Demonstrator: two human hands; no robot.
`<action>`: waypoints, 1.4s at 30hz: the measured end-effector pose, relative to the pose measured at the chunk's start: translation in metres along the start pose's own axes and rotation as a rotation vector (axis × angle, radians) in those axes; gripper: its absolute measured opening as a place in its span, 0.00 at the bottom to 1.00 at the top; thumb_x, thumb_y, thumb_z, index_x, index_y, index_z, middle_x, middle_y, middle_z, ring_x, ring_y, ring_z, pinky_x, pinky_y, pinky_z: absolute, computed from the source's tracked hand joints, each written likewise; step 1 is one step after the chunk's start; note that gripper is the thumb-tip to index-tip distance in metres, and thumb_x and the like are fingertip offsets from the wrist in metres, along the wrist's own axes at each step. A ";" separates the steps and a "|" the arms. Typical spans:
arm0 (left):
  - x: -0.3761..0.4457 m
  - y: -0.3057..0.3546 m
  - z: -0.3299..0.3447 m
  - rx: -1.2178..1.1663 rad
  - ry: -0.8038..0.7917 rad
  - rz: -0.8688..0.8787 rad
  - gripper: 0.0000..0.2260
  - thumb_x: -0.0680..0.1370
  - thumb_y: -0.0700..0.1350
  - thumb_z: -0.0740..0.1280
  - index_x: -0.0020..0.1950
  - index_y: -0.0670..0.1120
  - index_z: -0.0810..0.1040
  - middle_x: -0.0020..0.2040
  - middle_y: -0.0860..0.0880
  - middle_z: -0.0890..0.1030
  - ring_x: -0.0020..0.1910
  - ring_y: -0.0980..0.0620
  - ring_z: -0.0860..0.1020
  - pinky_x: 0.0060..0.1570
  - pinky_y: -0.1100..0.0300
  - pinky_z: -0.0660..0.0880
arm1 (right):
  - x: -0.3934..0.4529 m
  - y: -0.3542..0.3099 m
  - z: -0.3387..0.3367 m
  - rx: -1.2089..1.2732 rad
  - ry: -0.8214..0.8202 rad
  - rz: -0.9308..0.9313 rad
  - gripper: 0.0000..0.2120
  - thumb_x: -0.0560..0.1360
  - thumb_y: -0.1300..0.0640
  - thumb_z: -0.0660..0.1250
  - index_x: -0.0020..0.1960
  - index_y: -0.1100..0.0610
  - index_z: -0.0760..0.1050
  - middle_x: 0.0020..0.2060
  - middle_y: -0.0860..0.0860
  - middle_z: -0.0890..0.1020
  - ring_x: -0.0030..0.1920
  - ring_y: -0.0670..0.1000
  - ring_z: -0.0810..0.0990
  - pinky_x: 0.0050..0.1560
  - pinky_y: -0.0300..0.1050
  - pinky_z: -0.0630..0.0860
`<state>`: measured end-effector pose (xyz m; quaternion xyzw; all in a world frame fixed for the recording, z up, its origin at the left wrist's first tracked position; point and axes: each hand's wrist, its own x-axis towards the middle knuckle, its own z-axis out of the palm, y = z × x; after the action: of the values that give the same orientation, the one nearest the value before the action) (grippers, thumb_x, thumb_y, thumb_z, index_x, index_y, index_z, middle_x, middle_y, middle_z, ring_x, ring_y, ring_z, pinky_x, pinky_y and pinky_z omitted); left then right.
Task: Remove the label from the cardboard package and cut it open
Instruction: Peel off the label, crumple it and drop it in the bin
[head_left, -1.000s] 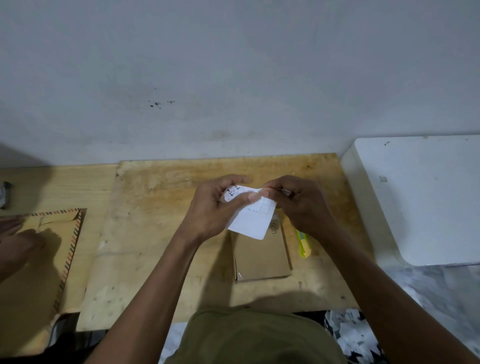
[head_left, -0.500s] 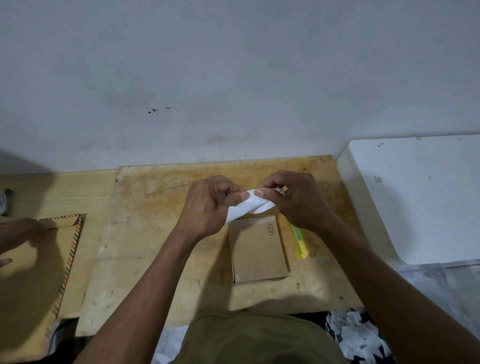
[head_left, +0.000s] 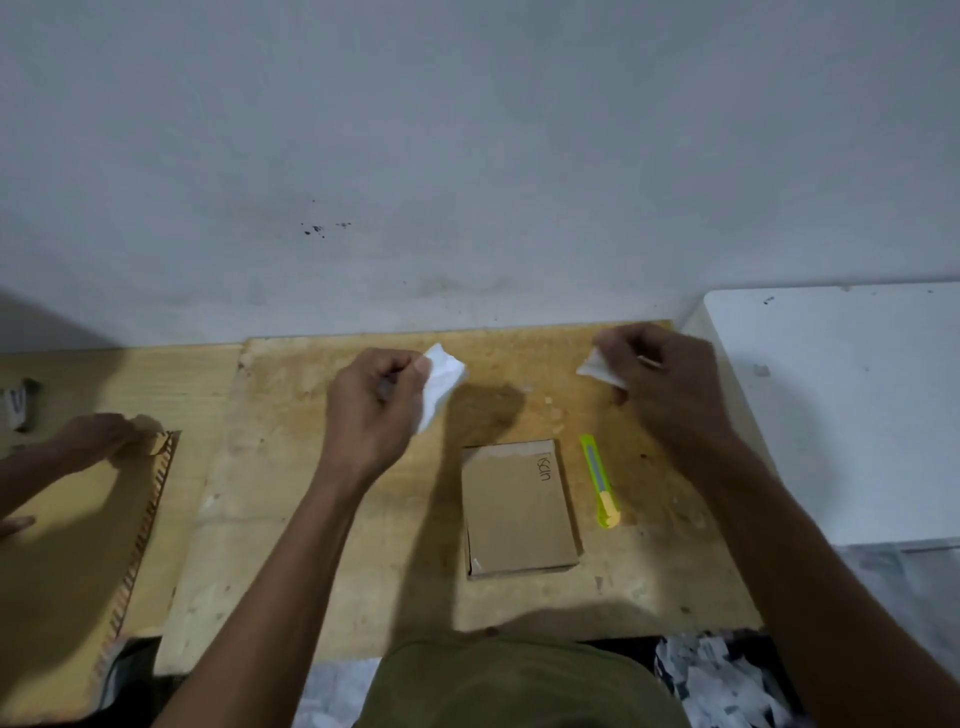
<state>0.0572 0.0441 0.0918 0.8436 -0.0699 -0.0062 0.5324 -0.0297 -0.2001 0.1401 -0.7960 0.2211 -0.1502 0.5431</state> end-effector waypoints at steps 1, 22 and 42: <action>-0.002 0.004 0.007 0.014 -0.030 0.023 0.05 0.79 0.46 0.69 0.46 0.49 0.84 0.47 0.53 0.84 0.44 0.56 0.81 0.43 0.60 0.74 | -0.003 -0.005 0.009 0.033 -0.046 0.010 0.07 0.78 0.57 0.68 0.45 0.58 0.83 0.35 0.49 0.83 0.28 0.39 0.77 0.30 0.32 0.73; 0.000 0.025 0.023 -0.048 -0.410 0.145 0.03 0.76 0.44 0.74 0.49 0.49 0.83 0.43 0.53 0.85 0.41 0.52 0.83 0.40 0.56 0.77 | 0.022 0.012 0.029 -0.433 -0.366 -0.482 0.07 0.73 0.52 0.70 0.43 0.56 0.79 0.42 0.46 0.78 0.43 0.44 0.75 0.44 0.30 0.69; -0.010 0.050 0.057 -0.361 -0.271 -0.018 0.02 0.74 0.40 0.75 0.44 0.41 0.86 0.41 0.48 0.87 0.40 0.53 0.84 0.43 0.60 0.79 | -0.018 0.028 0.036 -0.184 0.176 -0.412 0.06 0.77 0.58 0.68 0.42 0.59 0.77 0.37 0.49 0.82 0.36 0.45 0.77 0.34 0.34 0.71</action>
<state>0.0372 -0.0272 0.1109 0.7267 -0.1308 -0.1366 0.6604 -0.0332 -0.1710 0.1013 -0.8543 0.1134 -0.3059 0.4046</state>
